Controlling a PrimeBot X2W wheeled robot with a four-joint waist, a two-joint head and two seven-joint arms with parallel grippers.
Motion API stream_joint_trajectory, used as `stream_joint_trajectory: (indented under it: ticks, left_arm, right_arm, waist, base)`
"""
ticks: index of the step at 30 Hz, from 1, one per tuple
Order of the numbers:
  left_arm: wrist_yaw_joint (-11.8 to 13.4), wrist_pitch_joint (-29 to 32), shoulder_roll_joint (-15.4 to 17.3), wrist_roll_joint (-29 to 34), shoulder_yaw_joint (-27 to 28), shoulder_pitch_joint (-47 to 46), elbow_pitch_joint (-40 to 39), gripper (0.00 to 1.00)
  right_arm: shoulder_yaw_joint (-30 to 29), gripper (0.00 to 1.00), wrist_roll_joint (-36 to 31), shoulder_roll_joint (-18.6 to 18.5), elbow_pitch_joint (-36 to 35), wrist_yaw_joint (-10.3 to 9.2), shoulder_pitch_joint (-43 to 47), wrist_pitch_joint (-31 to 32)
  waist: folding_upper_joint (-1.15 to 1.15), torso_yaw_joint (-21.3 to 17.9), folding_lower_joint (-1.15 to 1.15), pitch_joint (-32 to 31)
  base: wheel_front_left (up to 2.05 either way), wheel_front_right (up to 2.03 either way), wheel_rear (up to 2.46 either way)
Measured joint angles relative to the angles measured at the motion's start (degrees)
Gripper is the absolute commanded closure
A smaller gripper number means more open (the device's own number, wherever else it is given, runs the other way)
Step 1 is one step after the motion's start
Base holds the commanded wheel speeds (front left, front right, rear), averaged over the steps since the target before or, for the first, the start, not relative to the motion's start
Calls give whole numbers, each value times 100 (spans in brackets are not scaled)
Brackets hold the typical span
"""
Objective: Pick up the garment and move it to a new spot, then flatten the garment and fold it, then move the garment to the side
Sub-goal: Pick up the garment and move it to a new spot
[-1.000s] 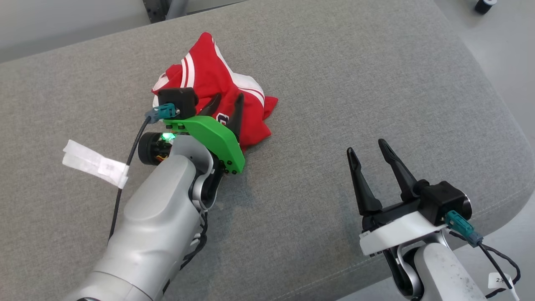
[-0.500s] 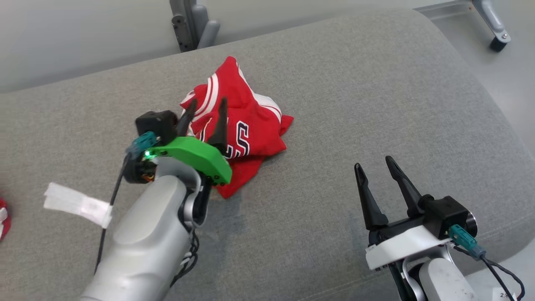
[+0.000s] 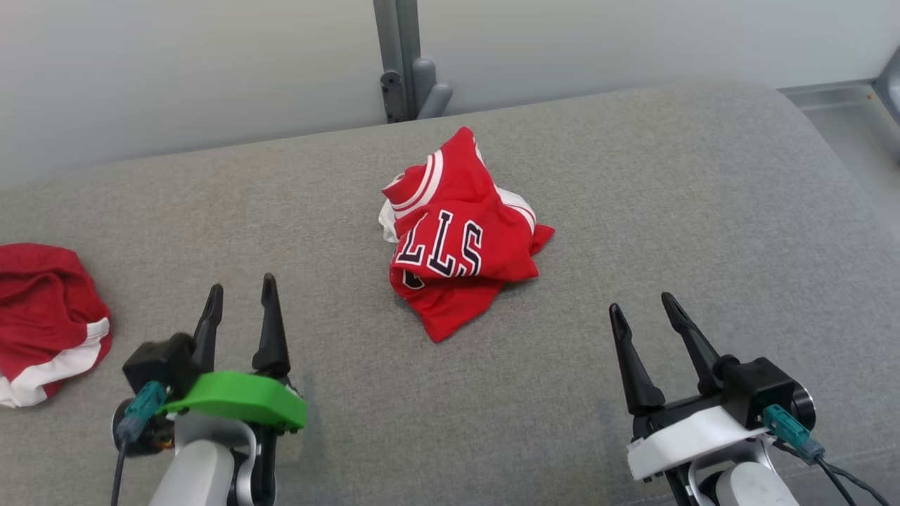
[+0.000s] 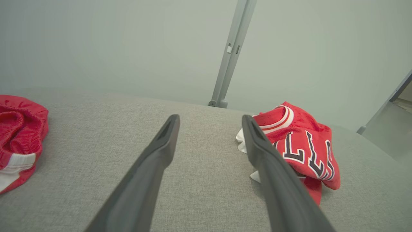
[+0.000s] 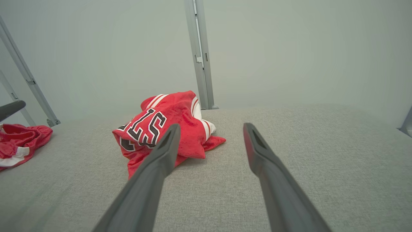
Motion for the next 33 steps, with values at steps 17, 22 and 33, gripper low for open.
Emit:
stream_joint_trajectory:
  ticks: [17, 22, 33]
  left_arm:
    - [-527, 0, -572, 1684, 1324, 1794, -1326, 0]
    - [-571, -1, -611, 2182, 1228, 1986, -1333, 0]
    - [-488, -1, -617, 2145, 1098, 2095, -1359, 0]
  right_arm:
    - [-322, 0, -29, 0, -218, 0, 472, 0]
    - [-242, 0, -54, 0, -193, 0, 684, 0]
    - [-180, 0, -203, 0, -201, 0, 821, 0]
  waist:
    - [0, 400, 0, -437]
    - [0, 467, 0, -540]
    - [0, 550, 0, -635]
  base:
    - [0, 0, 0]
    - [0, 0, 0]
    - [0, 0, 0]
